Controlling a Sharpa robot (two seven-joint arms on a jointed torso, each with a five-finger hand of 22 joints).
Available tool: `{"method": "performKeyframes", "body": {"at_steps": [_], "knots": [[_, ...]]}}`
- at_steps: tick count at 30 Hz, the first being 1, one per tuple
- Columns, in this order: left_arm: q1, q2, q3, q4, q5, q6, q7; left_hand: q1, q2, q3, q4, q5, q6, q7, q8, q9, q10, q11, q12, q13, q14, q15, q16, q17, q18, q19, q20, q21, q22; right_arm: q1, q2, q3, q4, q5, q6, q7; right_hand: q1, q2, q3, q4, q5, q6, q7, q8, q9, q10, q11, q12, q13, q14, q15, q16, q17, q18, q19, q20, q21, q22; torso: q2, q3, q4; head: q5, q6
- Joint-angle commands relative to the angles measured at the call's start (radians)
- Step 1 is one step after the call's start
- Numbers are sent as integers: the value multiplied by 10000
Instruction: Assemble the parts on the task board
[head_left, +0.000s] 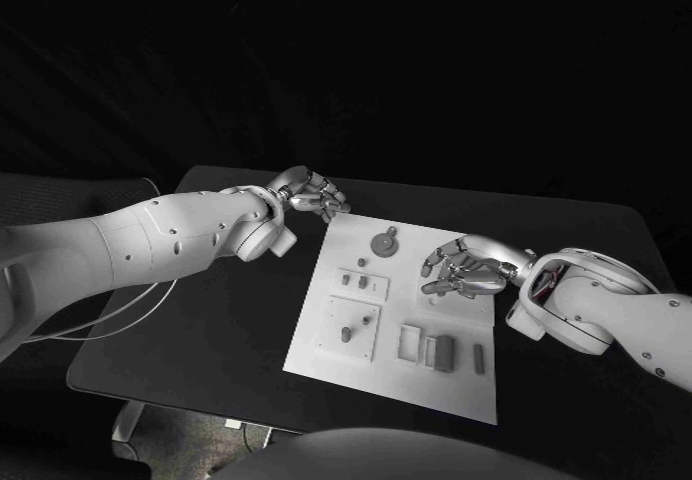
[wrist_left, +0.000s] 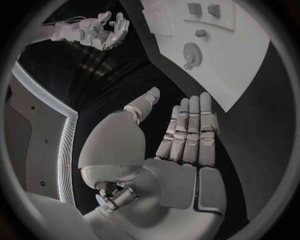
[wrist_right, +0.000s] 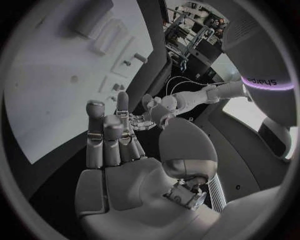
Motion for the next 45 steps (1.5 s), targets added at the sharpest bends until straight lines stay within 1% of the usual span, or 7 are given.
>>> {"method": "performKeyframes", "body": {"at_steps": [1, 9, 16, 20, 26, 35, 45], "knots": [[11, 8, 0, 80, -108, 12, -15, -44, 83, -83, 26, -24, 89, 9, 56, -20, 115, -13, 63, 54, 99, -35, 75, 80, 107, 83, -58, 82, 71, 7, -242, -5, 258, -459, 395, -1640, -378, -153, -396, 122, 203, 178, -148, -138, -2, -862, -208, 1783, 1939, 21, -316, -88, 14, 904, 125, -150, -131, -52, -21, 21, -26, -222, 57], [-2, -54, -25, 302, -387, -660, -510, -732, -377, -358, 428, -19, 79, 9, 67, -93, 313, -121, 132, 294, 260, -148, 154, 379, 80, 197, -209, 217, 300, 9, -913, -269, 875, 53, 1017, -3898, -1423, 401, -390, 1320, 526, 920, -440, 5, 184, -1347, -478, 4674, 4496, 153, -515, 226, 326, 904, 170, -237, -98, 90, -112, 47, -163, -640, 22], [-16, -362, -38, 881, -32, -433, -257, -1340, -524, -491, 846, -22, 109, -21, 114, -132, 161, -75, 11, 457, 128, -126, 25, 579, 52, 52, -204, 140, 392, 7, -1058, -717, 955, 839, 1374, -4785, -1420, 484, -305, 1432, 483, 1086, -460, -68, 297, -1596, -499, 5427, 5114, 133, -527, 378, 532, 904, 103, -260, -38, 257, -239, 52, -279, -911, -106], [-11, -557, -38, 1280, 43, -400, -203, -1349, -504, -425, 893, -20, 74, -9, 115, -152, -96, 48, -170, 437, -212, 26, -228, 554, -1, -281, -70, -85, 322, 4, -984, -837, 966, 902, 1238, -5035, -1356, 450, -327, 1326, 449, 1027, -443, -163, 270, -1581, -484, 5543, 5186, 147, -512, 443, 598, 904, 93, -263, -2, 292, -298, 71, -301, -1019, -144], [-9, -614, -39, 1687, 57, -431, -244, -1339, -484, -373, 923, -20, 55, -2, 124, -162, -179, 92, -251, 439, -354, 109, -373, 540, 10, -422, 17, -210, 276, -124, -645, -907, 927, 289, 1232, -5340, -1571, 236, -421, 1447, 366, 978, -409, -299, 209, -1583, -451, 5656, 5249, 143, -479, 527, 693, 904, 72, -246, 29, 301, -438, 105, -322, -1201, -245], [-9, -553, -179, 1909, 19, -254, -568, -1282, -406, -331, 912, -17, 56, -3, 135, -165, -195, 102, -277, 448, -366, 126, -411, 549, 28, -437, 38, -239, 271, -197, -326, -921, 1086, -562, 1232, -5415, -2219, -321, -533, 1881, 285, 1280, -485, -389, 140, -1334, -524, 6022, 5388, 230, -534, 910, 1111, 904, 161, -347, 227, 316, -496, 87, -292, -1412, -357], [-9, -525, -199, 1944, -17, -224, -649, -1249, -257, -339, 838, 355, 51, 1, 157, -179, -201, 116, -320, 479, -363, 152, -479, 587, 37, -448, 76, -282, 284, -283, 7, -943, 896, -890, 1567, -5582, -2988, -864, -365, 3048, -94, 1584, -600, -403, 151, -1135, -647, 6472, 5592, 414, -639, 1211, 1849, 904, 124, -548, 449, 323, -487, 87, -283, -1436, -420]]}}
